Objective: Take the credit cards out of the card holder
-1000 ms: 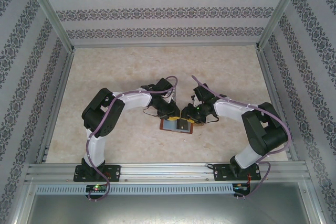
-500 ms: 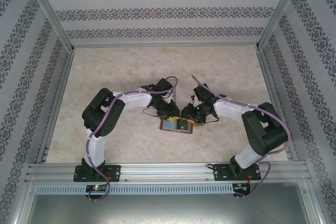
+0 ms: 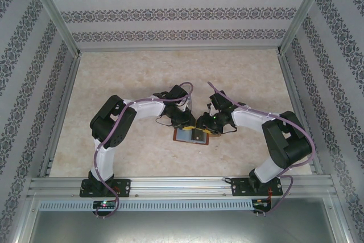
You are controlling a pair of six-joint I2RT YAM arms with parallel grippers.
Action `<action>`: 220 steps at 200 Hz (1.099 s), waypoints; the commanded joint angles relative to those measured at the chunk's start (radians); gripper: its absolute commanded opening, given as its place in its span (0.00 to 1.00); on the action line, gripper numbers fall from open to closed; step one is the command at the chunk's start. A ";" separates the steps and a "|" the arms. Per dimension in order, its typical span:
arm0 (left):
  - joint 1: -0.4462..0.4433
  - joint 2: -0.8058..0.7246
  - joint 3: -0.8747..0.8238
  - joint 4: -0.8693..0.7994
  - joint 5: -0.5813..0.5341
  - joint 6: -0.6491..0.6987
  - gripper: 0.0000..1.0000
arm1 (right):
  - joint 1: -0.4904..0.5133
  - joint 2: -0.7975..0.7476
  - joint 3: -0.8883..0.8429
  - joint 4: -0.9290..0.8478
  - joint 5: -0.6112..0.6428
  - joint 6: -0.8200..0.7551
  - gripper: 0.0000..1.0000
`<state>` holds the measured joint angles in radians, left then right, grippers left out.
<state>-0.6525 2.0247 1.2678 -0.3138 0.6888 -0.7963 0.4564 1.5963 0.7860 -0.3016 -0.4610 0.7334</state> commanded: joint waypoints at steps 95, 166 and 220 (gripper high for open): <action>0.023 -0.054 -0.033 -0.118 -0.064 0.065 0.10 | -0.002 0.008 -0.001 -0.091 0.073 -0.033 0.40; 0.056 -0.131 -0.006 -0.251 -0.115 0.170 0.06 | -0.003 -0.006 0.013 -0.102 0.069 -0.035 0.40; 0.063 -0.166 0.064 -0.370 -0.174 0.349 0.00 | -0.004 -0.016 0.031 -0.103 0.056 -0.038 0.40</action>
<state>-0.6044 1.8969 1.2831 -0.5694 0.5751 -0.5838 0.4561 1.5955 0.8009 -0.3523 -0.4408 0.7151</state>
